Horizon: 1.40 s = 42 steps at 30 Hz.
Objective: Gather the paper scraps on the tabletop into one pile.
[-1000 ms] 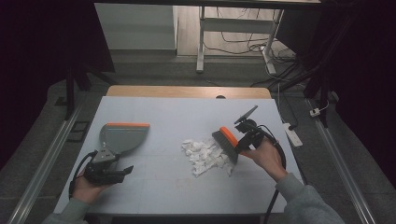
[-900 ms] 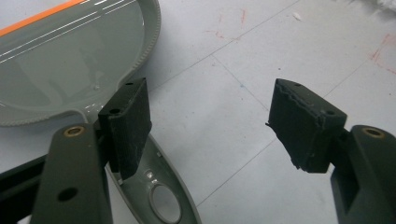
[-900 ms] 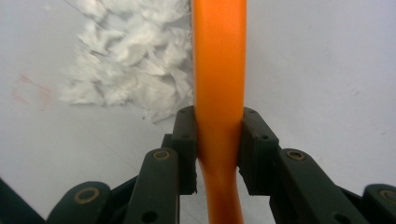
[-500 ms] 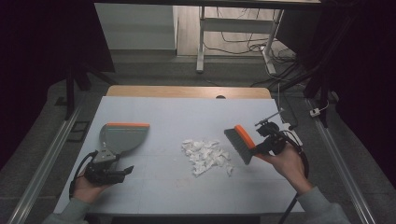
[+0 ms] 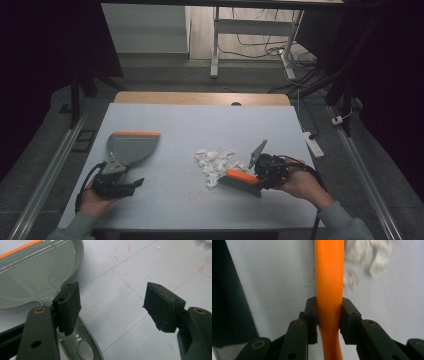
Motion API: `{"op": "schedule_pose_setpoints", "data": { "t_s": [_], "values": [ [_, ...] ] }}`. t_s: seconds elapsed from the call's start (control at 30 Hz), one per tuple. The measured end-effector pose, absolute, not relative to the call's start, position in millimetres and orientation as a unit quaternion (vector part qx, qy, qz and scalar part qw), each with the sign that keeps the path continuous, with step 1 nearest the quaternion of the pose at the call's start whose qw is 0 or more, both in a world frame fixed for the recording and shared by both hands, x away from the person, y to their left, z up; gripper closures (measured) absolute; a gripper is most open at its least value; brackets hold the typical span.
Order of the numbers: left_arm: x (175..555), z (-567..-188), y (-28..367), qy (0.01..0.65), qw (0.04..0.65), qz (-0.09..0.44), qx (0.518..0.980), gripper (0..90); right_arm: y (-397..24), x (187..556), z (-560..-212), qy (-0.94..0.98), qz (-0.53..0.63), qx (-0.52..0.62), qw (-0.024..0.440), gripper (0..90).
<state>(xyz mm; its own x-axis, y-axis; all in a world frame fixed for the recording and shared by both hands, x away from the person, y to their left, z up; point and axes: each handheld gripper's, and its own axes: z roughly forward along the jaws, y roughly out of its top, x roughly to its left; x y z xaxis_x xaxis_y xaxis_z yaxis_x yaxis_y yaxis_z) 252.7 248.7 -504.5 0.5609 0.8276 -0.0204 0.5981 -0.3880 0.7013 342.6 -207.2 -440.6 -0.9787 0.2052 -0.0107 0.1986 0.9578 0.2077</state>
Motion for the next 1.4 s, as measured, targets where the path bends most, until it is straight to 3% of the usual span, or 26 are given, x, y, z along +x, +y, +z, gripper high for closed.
{"op": "schedule_pose_setpoints", "data": {
  "t_s": [0.3,0.6,0.9,1.4],
  "values": [
    [252.9,-505.4,250.1,0.439,0.339,0.168,0.815,30.5,-189.3,368.1,-432.5,0.985,0.159,0.055,0.04,69.9],
    [252.4,-504.3,247.9,0.436,0.339,0.17,0.816,30.5,-228.5,367.7,-406.5,0.943,0.26,0.19,0.083,69.9],
    [252.8,-504.1,248.7,0.438,0.341,0.17,0.815,30.5,-259.3,373.2,-420.7,0.898,0.304,0.297,0.11,69.9],
    [253.6,-502.8,249.6,0.437,0.345,0.177,0.812,30.5,-300.2,357.8,-443.5,0.856,0.323,0.373,0.156,69.9]
  ]
}}
